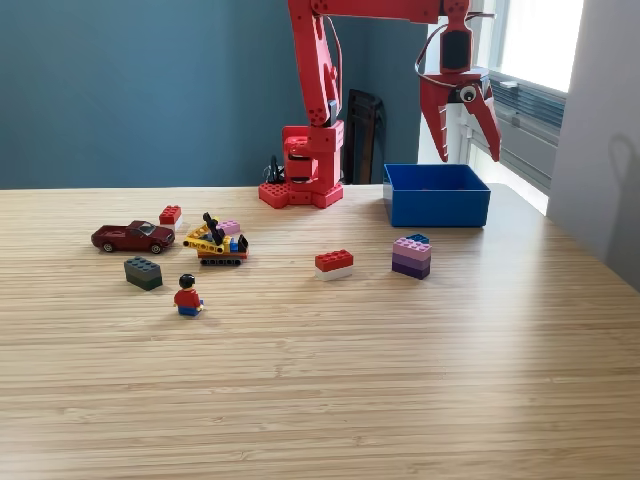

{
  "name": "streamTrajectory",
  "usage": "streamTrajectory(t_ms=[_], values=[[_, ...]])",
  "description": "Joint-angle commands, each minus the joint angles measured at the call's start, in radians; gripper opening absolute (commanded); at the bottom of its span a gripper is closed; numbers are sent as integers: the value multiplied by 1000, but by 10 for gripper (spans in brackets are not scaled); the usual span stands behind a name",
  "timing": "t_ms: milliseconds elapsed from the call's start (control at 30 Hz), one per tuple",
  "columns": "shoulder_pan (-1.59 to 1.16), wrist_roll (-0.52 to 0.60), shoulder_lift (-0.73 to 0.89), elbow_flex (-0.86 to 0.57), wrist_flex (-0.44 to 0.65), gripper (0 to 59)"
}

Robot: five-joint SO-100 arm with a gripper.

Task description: Grasp a lego block and put it in the bin.

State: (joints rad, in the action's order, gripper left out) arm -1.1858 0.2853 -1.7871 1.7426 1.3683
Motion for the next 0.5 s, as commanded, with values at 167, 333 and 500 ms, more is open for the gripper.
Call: streamTrajectory(t_ms=[167,333,500], values=[[298,34,-31,-5,0,6],[489,21,-31,12,0,1],[604,0,-31,37,0,1]])
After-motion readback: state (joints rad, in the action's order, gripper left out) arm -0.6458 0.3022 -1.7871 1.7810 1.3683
